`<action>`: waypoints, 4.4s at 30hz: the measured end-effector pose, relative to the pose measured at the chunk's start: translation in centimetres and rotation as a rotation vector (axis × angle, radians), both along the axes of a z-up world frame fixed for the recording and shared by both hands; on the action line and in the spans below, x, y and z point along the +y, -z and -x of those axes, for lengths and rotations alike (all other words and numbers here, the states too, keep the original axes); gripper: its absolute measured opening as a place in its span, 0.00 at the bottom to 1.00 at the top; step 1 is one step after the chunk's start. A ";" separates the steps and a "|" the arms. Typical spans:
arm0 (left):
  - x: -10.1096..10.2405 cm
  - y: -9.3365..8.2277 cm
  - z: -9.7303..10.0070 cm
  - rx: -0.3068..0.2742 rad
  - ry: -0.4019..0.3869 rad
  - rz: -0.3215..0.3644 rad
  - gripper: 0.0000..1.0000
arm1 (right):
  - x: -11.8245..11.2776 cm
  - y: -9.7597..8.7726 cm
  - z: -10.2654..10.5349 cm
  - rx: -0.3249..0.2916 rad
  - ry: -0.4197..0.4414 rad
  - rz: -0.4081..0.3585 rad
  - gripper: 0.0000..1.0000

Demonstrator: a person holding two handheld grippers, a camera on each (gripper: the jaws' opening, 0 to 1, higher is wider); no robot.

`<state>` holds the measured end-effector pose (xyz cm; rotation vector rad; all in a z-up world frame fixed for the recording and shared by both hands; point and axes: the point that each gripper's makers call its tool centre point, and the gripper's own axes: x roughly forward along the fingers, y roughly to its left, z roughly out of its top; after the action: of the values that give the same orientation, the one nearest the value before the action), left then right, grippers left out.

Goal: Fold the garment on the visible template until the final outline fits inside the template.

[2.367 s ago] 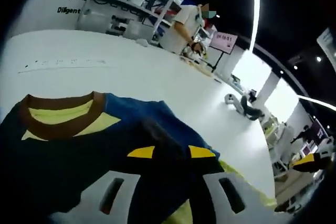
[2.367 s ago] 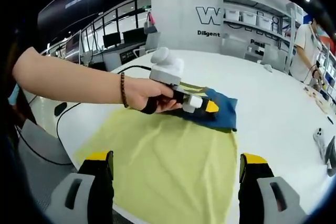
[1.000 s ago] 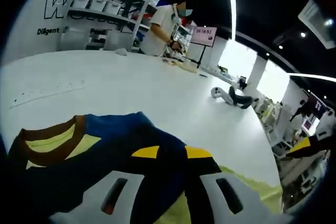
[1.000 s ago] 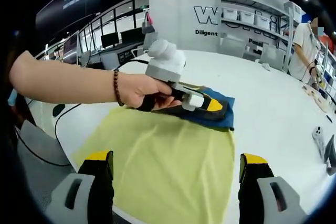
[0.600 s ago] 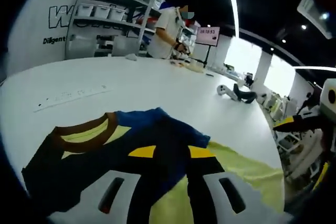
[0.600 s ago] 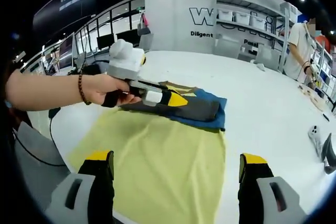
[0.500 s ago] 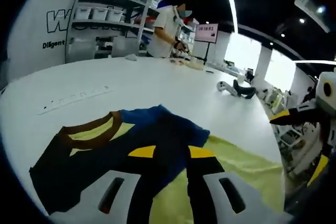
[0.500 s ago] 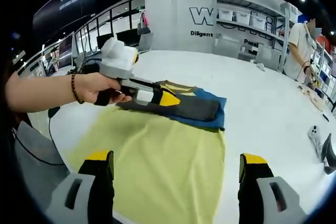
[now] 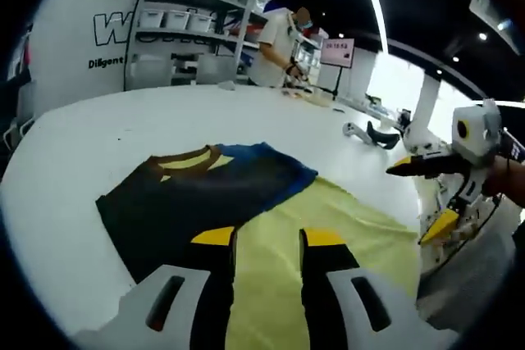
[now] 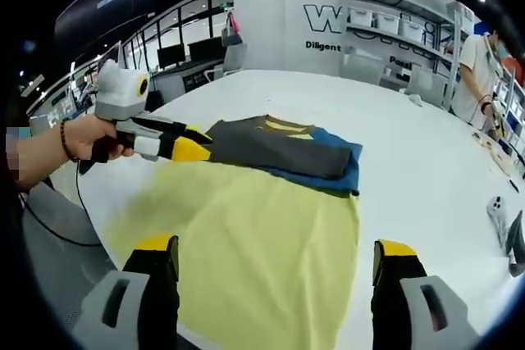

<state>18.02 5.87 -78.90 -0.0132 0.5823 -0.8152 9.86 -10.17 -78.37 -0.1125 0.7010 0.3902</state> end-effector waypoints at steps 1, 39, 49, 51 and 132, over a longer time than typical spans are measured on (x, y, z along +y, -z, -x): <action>1.2 0.2 0.9 0.024 -0.028 -0.011 0.25 | 0.0 0.1 0.1 0.003 -0.001 0.001 0.97; 8.0 1.6 12.3 0.165 -0.055 -0.240 0.30 | -3.3 2.9 4.1 0.117 -0.009 0.078 0.90; 10.2 3.5 14.4 0.288 -0.088 -0.288 0.30 | -4.6 4.0 6.0 0.191 0.022 0.100 0.69; 10.3 3.8 14.8 0.324 -0.095 -0.274 0.29 | -4.9 4.4 6.3 0.207 0.030 0.103 0.65; 12.1 2.6 13.8 0.238 -0.262 -0.253 0.05 | -5.3 3.9 6.5 0.189 0.135 0.118 0.00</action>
<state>4.22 17.92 -81.51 0.0449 0.8862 -0.4839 3.32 -15.45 -82.24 -0.1398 0.9129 0.2317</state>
